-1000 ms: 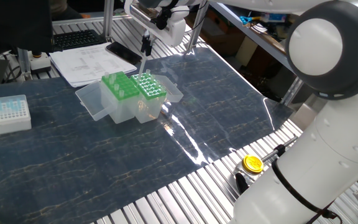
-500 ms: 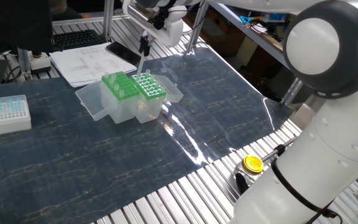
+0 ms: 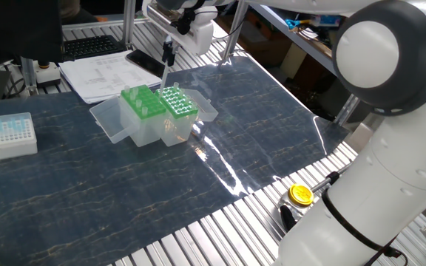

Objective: Transfer all large pipette tips from one holder to another

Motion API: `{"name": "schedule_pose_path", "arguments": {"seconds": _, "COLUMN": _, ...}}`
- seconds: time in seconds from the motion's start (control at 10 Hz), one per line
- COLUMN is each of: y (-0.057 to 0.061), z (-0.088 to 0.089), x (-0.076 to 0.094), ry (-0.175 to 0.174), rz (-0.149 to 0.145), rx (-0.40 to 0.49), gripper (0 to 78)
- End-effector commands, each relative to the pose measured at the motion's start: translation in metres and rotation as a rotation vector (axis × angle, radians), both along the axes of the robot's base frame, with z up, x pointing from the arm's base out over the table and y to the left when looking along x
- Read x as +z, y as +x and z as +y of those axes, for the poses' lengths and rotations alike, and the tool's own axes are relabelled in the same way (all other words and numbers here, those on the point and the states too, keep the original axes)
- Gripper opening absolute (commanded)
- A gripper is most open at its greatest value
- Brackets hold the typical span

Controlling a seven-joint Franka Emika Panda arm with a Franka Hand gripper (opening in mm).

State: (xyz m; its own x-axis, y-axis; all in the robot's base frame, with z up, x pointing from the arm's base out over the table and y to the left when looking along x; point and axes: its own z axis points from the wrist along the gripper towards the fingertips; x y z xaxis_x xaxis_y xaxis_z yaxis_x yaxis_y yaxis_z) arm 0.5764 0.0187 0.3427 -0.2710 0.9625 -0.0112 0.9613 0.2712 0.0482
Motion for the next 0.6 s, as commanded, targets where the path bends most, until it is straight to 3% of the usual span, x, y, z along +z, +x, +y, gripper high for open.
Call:
{"name": "schedule_pose_path", "arguments": {"seconds": 0.1, "y": 0.007, "z": 0.007, "x": 0.003, "ry": 0.002, "rz": -0.002, "rx": -0.018, "gripper": 1.1}}
{"name": "schedule_pose_path", "arguments": {"seconds": 0.6, "y": 0.011, "z": 0.018, "x": -0.001, "ry": 0.008, "rz": -0.004, "rx": -0.042, "gripper": 1.1}}
